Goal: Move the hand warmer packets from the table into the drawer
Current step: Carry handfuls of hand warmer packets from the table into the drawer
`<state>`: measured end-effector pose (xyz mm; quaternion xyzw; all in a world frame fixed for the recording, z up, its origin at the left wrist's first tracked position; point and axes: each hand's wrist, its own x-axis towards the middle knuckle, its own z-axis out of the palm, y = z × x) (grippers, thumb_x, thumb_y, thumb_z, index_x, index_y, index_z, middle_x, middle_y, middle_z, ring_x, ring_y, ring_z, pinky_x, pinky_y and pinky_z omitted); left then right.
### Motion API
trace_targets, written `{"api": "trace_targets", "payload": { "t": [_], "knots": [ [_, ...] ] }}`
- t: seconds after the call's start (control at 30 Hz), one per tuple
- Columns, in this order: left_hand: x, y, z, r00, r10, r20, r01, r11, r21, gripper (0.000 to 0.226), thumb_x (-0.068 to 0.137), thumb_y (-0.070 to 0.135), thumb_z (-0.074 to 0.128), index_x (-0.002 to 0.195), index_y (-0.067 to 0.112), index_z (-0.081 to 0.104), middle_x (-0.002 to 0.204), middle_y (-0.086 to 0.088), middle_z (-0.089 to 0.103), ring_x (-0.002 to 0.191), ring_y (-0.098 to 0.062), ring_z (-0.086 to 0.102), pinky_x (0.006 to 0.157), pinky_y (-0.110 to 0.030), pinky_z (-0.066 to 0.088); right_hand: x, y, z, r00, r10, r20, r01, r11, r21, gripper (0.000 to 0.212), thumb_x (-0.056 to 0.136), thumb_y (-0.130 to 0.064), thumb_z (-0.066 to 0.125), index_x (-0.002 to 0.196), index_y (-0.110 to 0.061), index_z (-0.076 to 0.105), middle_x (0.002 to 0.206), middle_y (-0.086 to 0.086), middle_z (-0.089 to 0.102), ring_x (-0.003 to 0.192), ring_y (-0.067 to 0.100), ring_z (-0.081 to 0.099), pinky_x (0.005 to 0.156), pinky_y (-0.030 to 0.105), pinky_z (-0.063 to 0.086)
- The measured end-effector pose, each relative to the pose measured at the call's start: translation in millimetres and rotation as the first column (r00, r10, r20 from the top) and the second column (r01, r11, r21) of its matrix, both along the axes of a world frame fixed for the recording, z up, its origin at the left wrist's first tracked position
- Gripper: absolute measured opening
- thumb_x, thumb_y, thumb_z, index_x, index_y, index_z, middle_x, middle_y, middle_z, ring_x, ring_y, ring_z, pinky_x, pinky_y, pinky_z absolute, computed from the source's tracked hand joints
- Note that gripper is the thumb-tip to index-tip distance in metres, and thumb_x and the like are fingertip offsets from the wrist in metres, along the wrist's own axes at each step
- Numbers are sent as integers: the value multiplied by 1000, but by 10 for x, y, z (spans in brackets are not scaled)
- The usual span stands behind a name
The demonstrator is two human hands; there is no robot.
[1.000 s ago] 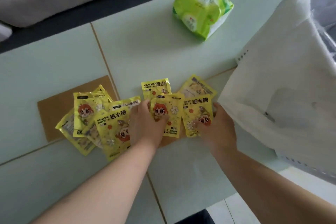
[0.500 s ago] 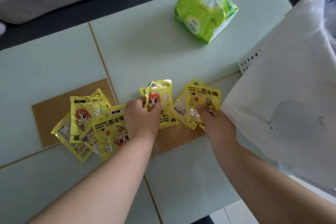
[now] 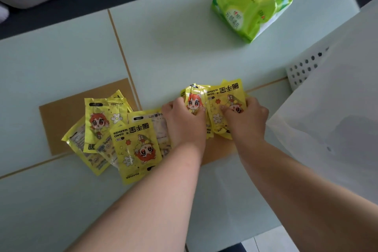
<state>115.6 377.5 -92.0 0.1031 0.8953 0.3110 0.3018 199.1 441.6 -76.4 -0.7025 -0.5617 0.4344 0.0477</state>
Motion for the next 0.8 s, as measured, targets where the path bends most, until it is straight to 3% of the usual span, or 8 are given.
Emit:
{"api": "trace_targets", "payload": {
  "t": [0.13, 0.27, 0.37, 0.43, 0.53, 0.6, 0.67, 0.8],
  "knots": [
    [-3, -22, 5, 996, 51, 68, -58, 992, 115, 15, 78, 28, 68, 86, 20, 57, 88, 1, 63, 83, -19, 58, 70, -34, 47, 1, 25, -17, 998, -61, -35, 61, 998, 2, 41, 79, -30, 72, 115, -19, 54, 103, -4, 38, 81, 14, 48, 87, 30, 41],
    [-66, -73, 94, 990, 58, 131, -75, 988, 132, 27, 81, 26, 68, 71, 27, 43, 71, 12, 49, 68, -11, 47, 55, -22, 33, 19, 36, -53, 987, -115, -117, 108, 992, -63, 36, 71, -31, 78, 98, -24, 55, 101, -4, 64, 90, 20, 64, 86, 38, 51],
    [-117, -192, 172, 977, 76, 200, -108, 982, 156, 22, 81, 24, 68, 75, 23, 47, 72, 11, 50, 63, -4, 44, 55, -21, 32, 29, 7, -47, 959, -171, -228, 131, 975, -177, 33, 63, -31, 81, 88, -26, 60, 99, 1, 71, 89, 25, 69, 86, 48, 54],
    [-189, -348, 270, 965, 132, 226, -171, 972, 160, 19, 81, 25, 69, 83, 24, 50, 77, 13, 53, 67, 0, 47, 56, -23, 37, 23, -34, 1, 948, -182, -262, 136, 973, -185, 32, 68, -26, 80, 94, -23, 62, 99, 4, 71, 89, 25, 70, 85, 49, 55],
    [-372, -740, 387, 917, 302, 261, -350, 923, 163, 38, 77, 26, 75, 103, 27, 47, 94, 10, 59, 82, -7, 58, 71, -30, 45, 31, -115, 50, 912, -244, -331, 194, 965, -176, 49, 69, -26, 79, 111, -19, 56, 106, 6, 68, 93, 25, 69, 84, 51, 55],
    [-529, -1090, 414, 853, 428, 298, -483, 864, 141, 49, 75, 23, 77, 115, 24, 48, 112, 4, 61, 97, -15, 59, 83, -32, 43, 39, -203, 97, 882, -275, -383, 202, 954, -220, 65, 71, -25, 77, 128, -24, 45, 114, 4, 67, 97, 25, 69, 85, 53, 54],
    [-667, -1412, 444, 757, 507, 412, -601, 788, 135, 48, 77, 18, 75, 120, 19, 54, 112, -2, 67, 100, -21, 64, 89, -40, 48, 45, -300, 124, 842, -294, -452, 166, 938, -303, 71, 77, -18, 74, 137, -19, 36, 119, 7, 66, 99, 27, 69, 85, 54, 54],
    [-693, -1763, 409, 702, 500, 507, -605, 794, 54, 16, 83, 15, 69, 98, 17, 66, 96, -7, 73, 87, -26, 69, 70, -38, 55, -107, -577, 186, 830, -257, -496, 0, 888, -460, 31, 85, -12, 65, 114, -7, 62, 105, 15, 72, 90, 32, 71, 69, 43, 57]
  ]
}}
